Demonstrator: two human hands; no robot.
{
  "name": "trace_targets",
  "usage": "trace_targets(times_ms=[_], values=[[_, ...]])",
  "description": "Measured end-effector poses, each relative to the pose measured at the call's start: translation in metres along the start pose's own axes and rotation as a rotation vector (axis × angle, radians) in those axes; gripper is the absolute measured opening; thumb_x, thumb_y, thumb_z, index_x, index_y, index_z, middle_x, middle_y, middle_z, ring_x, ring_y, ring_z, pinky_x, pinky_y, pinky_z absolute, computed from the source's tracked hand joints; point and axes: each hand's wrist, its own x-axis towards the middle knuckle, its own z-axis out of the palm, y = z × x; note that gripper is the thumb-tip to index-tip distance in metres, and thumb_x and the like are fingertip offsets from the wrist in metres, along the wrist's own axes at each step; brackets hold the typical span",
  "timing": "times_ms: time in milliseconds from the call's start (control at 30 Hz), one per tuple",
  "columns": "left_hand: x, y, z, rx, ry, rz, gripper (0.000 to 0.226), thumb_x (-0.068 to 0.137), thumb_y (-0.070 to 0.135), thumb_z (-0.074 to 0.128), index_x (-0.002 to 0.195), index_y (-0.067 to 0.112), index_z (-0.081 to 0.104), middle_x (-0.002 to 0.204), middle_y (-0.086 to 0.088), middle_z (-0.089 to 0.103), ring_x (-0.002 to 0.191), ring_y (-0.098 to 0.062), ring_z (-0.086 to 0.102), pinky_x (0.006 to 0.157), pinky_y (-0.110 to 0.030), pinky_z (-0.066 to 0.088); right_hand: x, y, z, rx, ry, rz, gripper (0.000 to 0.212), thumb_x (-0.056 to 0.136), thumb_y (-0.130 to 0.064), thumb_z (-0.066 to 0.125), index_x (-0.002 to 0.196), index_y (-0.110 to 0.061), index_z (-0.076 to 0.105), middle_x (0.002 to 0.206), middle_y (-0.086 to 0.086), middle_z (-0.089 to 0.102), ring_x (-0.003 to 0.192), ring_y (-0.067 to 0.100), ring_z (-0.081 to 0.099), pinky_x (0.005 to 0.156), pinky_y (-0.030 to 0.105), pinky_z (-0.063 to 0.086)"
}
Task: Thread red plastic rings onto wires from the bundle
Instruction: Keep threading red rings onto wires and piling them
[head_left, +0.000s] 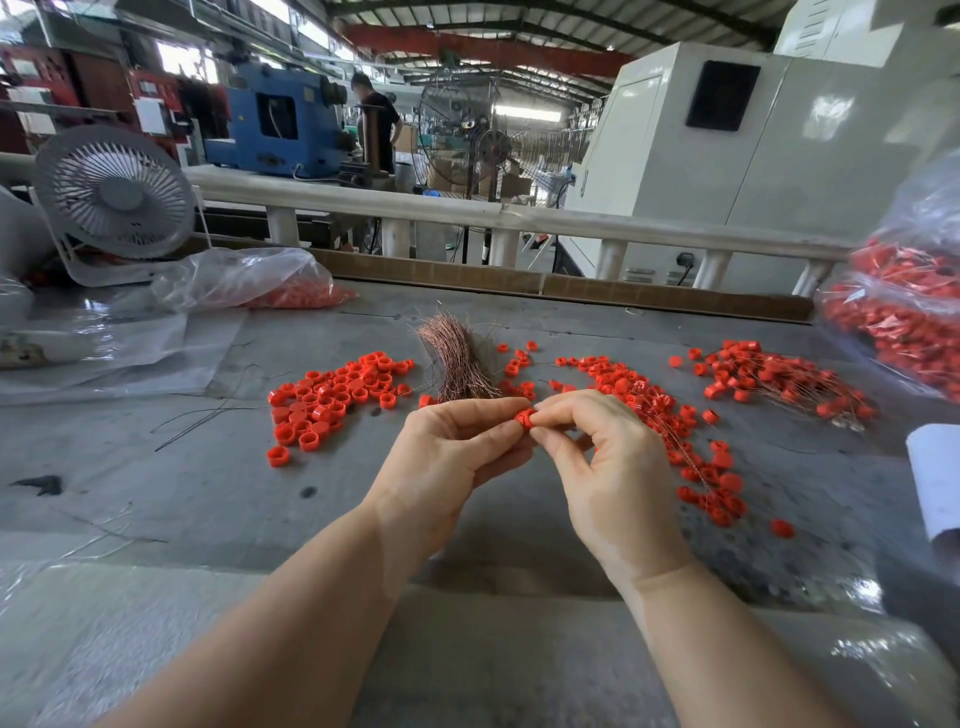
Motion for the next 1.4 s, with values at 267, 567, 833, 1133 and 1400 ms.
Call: trace_targets(times_ms=[267,567,833,1133,1400], values=[[0.0,0.002,0.0006,-0.036,-0.013,-0.004,0.019,0.079,-0.005,0.057,0.085,0.007,0.07,0.075,-0.006,0.073,0.068,-0.011,0.069,0.064,-0.02,0.056,0.0008,-0.0009,0.0003,0.039,0.012,0.019,0.008,0.076,0.002,0.07,0.077,-0.007,0.069,0.08,-0.001,0.066,0.079,0.014,0.061,0.073,0.025,0.048],[-0.0006,0.0024,0.0012,-0.039,-0.019,-0.012,0.02,0.08,-0.006,0.057,0.087,0.008,0.07,0.076,-0.005,0.073,0.068,-0.011,0.069,0.061,-0.018,0.055,0.0015,-0.0024,-0.0012,0.051,0.011,0.045,0.009,0.075,0.003,0.07,0.076,-0.005,0.069,0.078,0.0,0.066,0.076,0.011,0.059,0.071,0.024,0.048],[-0.0013,0.0022,0.0007,0.013,-0.01,0.008,0.017,0.072,0.004,0.064,0.084,0.013,0.071,0.078,-0.004,0.074,0.073,-0.011,0.07,0.059,-0.019,0.054,0.0009,-0.002,-0.0017,0.076,0.003,0.055,0.009,0.076,0.003,0.07,0.077,-0.006,0.069,0.079,-0.001,0.066,0.077,0.012,0.06,0.07,0.025,0.048],[-0.0016,0.0021,0.0004,0.011,0.008,0.054,0.017,0.059,0.012,0.068,0.076,0.014,0.073,0.072,-0.007,0.072,0.065,-0.012,0.069,0.057,-0.019,0.054,0.0003,-0.0005,-0.0014,0.094,0.02,0.065,0.006,0.079,-0.002,0.069,0.079,-0.008,0.069,0.078,-0.003,0.065,0.075,0.008,0.057,0.067,0.02,0.047],[-0.0008,0.0014,-0.0001,0.035,0.014,0.105,0.012,0.059,0.013,0.069,0.07,0.015,0.074,0.071,-0.007,0.072,0.063,-0.012,0.069,0.059,-0.019,0.054,0.0008,0.0003,-0.0008,0.093,0.017,0.057,0.006,0.079,-0.001,0.069,0.079,-0.008,0.068,0.078,-0.001,0.065,0.075,0.008,0.057,0.067,0.022,0.047]])
